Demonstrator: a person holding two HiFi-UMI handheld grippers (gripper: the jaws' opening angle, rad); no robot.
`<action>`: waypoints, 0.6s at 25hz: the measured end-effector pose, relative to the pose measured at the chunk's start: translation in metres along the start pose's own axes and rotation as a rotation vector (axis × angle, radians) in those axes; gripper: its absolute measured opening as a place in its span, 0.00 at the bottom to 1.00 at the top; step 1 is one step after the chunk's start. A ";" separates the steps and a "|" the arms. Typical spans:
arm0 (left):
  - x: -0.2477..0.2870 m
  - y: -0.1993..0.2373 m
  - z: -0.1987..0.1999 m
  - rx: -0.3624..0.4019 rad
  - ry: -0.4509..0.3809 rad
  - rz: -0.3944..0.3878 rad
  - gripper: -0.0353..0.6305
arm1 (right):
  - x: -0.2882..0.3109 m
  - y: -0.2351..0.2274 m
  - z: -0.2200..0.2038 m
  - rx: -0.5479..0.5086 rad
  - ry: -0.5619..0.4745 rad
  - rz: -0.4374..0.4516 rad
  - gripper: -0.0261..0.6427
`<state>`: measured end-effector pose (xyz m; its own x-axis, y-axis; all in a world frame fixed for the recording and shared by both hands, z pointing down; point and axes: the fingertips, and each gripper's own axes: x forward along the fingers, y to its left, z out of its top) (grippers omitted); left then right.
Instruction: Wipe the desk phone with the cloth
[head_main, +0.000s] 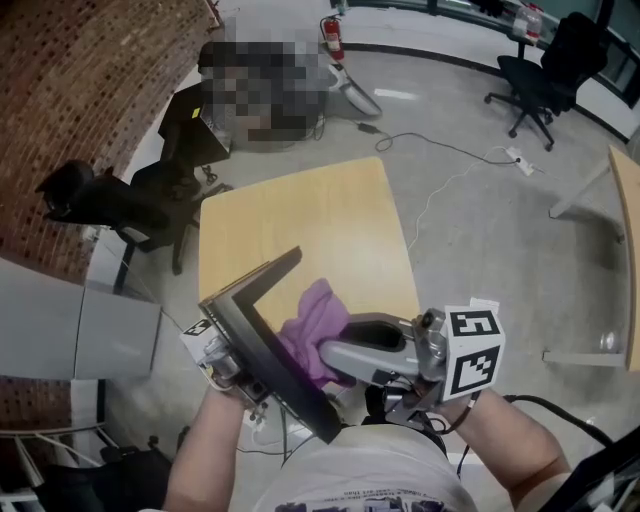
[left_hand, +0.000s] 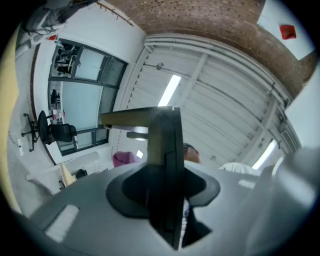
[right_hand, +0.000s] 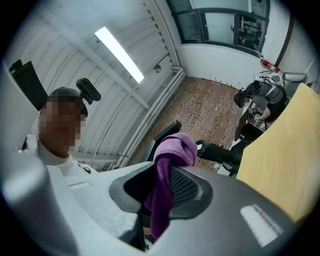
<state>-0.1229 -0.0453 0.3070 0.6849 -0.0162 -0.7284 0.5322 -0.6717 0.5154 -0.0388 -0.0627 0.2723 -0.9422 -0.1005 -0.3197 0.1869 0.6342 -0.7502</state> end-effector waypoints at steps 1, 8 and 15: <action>0.000 0.001 0.000 0.000 -0.001 -0.001 0.32 | -0.005 0.000 -0.006 -0.001 0.017 -0.002 0.17; 0.011 0.016 -0.008 -0.004 0.041 0.049 0.32 | -0.037 -0.043 0.019 -0.035 -0.046 -0.150 0.17; 0.012 0.035 -0.014 0.025 0.068 0.164 0.32 | -0.031 -0.078 0.035 0.118 -0.183 -0.111 0.17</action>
<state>-0.0889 -0.0587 0.3227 0.7939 -0.0774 -0.6031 0.3989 -0.6823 0.6127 -0.0143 -0.1359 0.3207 -0.8949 -0.3085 -0.3224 0.1258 0.5189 -0.8455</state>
